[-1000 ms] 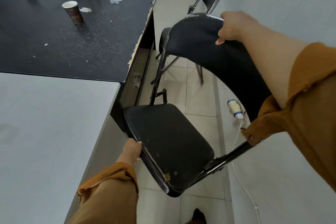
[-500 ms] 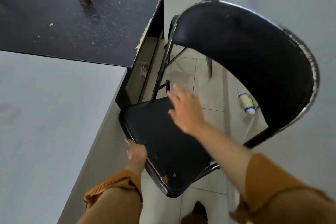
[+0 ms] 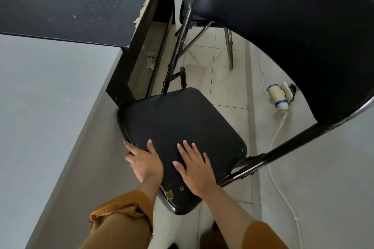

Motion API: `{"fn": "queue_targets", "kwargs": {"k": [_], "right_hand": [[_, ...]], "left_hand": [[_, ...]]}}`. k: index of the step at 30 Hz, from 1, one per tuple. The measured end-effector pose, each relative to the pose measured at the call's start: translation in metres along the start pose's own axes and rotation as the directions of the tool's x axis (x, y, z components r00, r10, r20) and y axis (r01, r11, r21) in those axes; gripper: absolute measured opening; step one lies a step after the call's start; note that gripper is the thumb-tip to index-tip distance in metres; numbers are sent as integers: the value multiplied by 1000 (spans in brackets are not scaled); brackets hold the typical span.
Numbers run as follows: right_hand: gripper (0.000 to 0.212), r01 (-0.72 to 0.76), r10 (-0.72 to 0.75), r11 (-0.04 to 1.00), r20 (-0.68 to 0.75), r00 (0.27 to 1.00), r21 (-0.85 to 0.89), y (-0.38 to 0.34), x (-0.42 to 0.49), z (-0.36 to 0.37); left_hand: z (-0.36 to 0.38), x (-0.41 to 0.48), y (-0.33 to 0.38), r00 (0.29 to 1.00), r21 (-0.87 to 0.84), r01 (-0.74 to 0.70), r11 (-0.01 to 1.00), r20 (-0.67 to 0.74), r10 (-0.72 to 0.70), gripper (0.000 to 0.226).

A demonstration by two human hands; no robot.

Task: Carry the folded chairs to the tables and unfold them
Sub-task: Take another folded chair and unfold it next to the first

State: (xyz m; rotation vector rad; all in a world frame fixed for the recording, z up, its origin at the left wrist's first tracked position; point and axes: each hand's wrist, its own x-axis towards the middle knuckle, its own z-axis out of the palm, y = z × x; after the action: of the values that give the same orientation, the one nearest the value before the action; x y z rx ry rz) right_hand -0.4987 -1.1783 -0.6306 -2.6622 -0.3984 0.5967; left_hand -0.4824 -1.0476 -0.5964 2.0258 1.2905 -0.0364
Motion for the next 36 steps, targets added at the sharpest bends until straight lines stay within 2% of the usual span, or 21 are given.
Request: {"fn": "queue_targets", "kwargs": {"k": [4,6,11,16,24,32,36], "right_hand": [[67,-20,20,999,9,1000,-32,25,2,1],[77,6,-4,998,37,999,-60,29,1,2],[102,167,-90,926,230,969,-339,71,0,-9],[132,271,-75,814,370,926,-514,104,4,-26],[115,218,-82,852,289,954,-475,99,-2,9],[120,173,2,825,309,951,-538,93,5,13],[124,113,70,813,289,955,-571,85,12,23]], "left_hand": [[7,5,-4,994,8,-88,996,59,88,95],[13,11,-11,992,-19,-91,996,86,93,101],[35,28,-29,986,-77,-91,993,136,101,102],[49,40,-29,984,-115,-128,985,113,141,100],[47,61,-53,973,-89,-164,982,146,176,100],[42,115,-36,920,38,-230,972,334,205,94],[49,129,-34,914,121,-264,957,348,209,89]]}}
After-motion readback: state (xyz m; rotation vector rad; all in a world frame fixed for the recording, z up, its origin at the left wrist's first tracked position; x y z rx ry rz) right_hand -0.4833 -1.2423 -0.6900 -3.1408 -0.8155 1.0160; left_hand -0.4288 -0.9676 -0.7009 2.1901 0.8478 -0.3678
